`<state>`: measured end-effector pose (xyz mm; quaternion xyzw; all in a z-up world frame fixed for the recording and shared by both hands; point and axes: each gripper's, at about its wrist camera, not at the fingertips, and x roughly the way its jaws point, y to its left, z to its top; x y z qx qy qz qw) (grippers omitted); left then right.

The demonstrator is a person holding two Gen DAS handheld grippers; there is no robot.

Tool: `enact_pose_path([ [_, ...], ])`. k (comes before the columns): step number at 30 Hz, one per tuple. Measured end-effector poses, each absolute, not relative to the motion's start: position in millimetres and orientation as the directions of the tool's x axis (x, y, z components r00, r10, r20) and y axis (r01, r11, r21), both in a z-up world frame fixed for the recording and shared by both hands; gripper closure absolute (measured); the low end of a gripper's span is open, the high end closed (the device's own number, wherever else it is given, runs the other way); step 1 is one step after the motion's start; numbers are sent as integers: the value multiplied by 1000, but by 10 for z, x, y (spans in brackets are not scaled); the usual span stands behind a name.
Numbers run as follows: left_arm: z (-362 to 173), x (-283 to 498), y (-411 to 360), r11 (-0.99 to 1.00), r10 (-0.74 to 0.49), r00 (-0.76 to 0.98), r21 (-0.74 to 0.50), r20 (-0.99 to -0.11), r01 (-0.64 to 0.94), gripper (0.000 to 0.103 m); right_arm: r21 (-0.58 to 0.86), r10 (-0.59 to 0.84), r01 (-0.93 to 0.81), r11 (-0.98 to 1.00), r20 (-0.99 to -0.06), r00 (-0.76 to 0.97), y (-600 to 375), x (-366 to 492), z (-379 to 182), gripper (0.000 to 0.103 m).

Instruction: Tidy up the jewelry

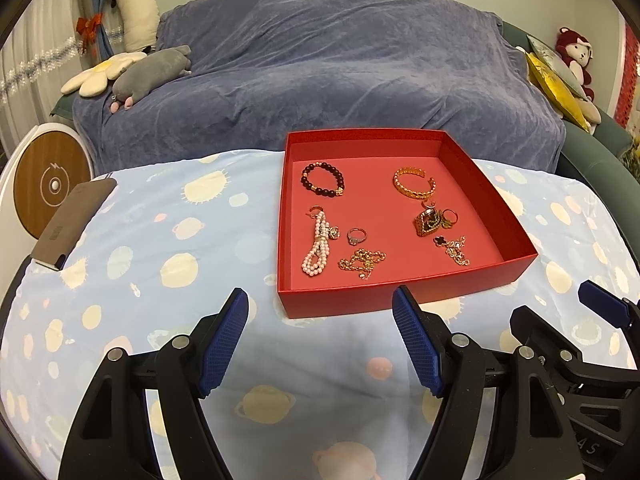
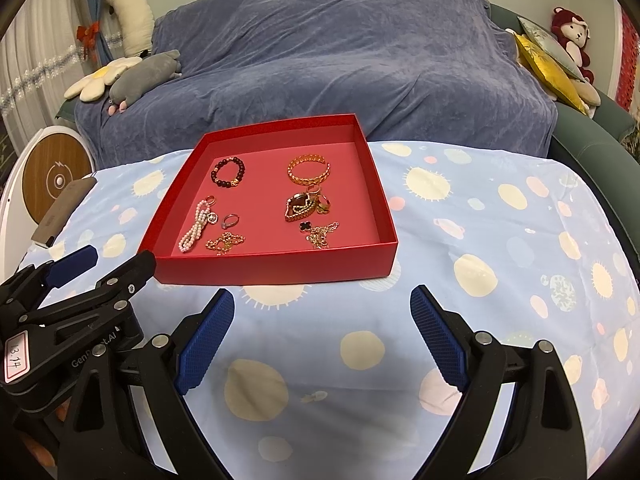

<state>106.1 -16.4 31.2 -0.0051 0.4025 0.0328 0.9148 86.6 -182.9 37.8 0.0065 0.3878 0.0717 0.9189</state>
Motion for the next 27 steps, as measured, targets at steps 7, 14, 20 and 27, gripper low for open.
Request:
enact_pose_path([
  [7, 297, 1061, -183, 997, 62, 673, 22, -737, -69, 32, 65, 136, -127, 990, -711, 690, -1823, 864, 378, 16],
  [14, 291, 1058, -186, 997, 65, 673, 25, -737, -69, 32, 61, 134, -129, 990, -712, 690, -1823, 862, 377, 16],
  [20, 280, 1059, -187, 997, 67, 672, 29, -737, -67, 32, 63, 134, -127, 990, -712, 689, -1823, 863, 376, 16],
  [27, 269, 1050, -191, 997, 71, 668, 28, -741, -75, 32, 64, 133, -124, 990, -712, 690, -1833, 860, 374, 16],
])
